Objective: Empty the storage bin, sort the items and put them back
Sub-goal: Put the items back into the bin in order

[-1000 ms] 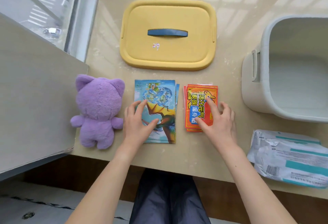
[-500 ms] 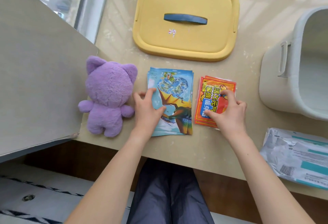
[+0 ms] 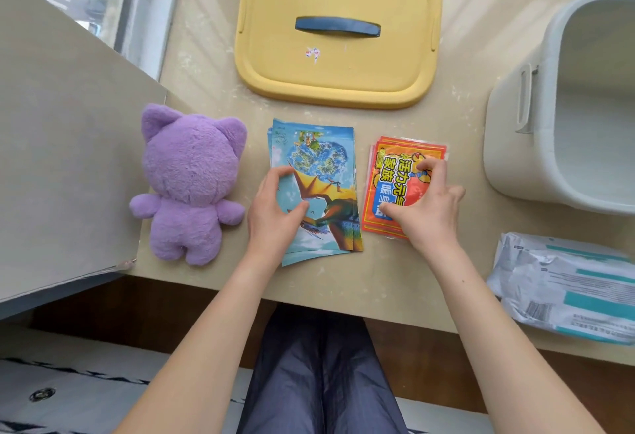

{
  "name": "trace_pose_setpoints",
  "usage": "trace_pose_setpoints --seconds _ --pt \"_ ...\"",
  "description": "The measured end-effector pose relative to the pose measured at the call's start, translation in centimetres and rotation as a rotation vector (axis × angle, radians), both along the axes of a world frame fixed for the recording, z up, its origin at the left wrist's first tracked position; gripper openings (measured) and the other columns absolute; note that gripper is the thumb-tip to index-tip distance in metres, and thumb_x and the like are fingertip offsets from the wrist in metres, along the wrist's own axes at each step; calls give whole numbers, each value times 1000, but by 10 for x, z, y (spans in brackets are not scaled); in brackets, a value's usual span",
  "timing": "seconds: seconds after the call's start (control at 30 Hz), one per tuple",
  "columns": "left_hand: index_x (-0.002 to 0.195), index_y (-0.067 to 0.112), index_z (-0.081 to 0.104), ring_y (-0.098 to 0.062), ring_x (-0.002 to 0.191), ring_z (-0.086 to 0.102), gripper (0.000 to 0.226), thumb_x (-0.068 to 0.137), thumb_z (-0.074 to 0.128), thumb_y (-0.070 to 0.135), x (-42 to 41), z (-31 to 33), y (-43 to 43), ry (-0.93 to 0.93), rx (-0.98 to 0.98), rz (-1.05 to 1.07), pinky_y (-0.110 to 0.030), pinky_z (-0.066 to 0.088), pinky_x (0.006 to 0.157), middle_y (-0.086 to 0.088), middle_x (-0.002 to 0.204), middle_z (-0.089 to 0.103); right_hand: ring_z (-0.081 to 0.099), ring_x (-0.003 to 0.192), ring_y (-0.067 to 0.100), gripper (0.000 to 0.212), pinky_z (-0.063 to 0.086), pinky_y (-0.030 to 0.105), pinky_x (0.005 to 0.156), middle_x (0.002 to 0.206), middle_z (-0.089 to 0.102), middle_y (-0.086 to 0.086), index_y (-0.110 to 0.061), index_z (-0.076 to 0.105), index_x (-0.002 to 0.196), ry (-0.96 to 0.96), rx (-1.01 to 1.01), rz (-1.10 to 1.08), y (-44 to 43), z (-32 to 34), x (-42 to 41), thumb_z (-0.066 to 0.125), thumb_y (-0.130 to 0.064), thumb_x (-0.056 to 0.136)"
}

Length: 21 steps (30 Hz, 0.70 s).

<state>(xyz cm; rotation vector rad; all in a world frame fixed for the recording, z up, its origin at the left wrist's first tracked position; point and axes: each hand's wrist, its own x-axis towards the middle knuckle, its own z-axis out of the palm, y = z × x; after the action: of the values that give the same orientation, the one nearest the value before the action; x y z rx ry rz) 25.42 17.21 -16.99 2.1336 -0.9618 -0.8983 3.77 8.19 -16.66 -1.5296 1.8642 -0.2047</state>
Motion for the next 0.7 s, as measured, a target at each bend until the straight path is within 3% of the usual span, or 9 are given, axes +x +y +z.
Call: trace_pose_setpoints --seconds 0.13,0.23,0.3,0.4,0.5,0.63,0.7 --pt "116 30 52 -7 108 55 53 73 75 12 -2 -1 3 8 2 32 -21 43 88 14 116 60 37 105 20 84 42 34 86 119 48 13 -34 36 128 40 29 -25 4 -5 3 86 -33 61" --pt "115 33 51 -9 107 57 53 73 75 12 -3 -1 3 2 18 34 -25 44 88 14 115 60 43 111 31 84 39 38 92 118 52 14 -36 35 129 108 46 -14 4 -9 5 85 -41 61" --pt "115 34 51 -10 107 57 53 73 75 13 -3 -1 3 2 20 32 -28 46 89 14 115 60 45 107 29 84 39 37 91 117 52 13 -36 37 128 108 38 -21 4 -9 5 86 -41 60" --pt "115 33 50 -10 107 57 53 73 75 13 -2 -1 3 -9 20 22 -28 45 87 13 116 60 37 95 16 84 40 27 82 118 46 11 -34 38 127 32 28 -41 4 -4 4 88 -31 59" --pt "115 34 50 -11 107 57 53 73 75 13 -3 0 2 -4 19 18 -28 46 87 13 116 60 33 97 10 85 34 20 77 120 45 9 -34 38 129 -65 34 -54 4 -1 1 88 -24 60" --pt "115 34 51 -11 106 58 53 73 75 12 -2 1 2 16 19 24 -28 47 87 13 115 60 50 102 19 84 43 29 80 114 56 0 -40 38 124 -128 15 -29 0 3 -5 87 -22 58" --pt "114 33 53 -6 104 57 52 72 76 12 -1 1 1 40 24 33 -21 45 86 16 113 61 60 97 18 83 50 34 81 108 58 -12 -41 39 121 -182 11 -28 -3 8 -9 88 -20 57"
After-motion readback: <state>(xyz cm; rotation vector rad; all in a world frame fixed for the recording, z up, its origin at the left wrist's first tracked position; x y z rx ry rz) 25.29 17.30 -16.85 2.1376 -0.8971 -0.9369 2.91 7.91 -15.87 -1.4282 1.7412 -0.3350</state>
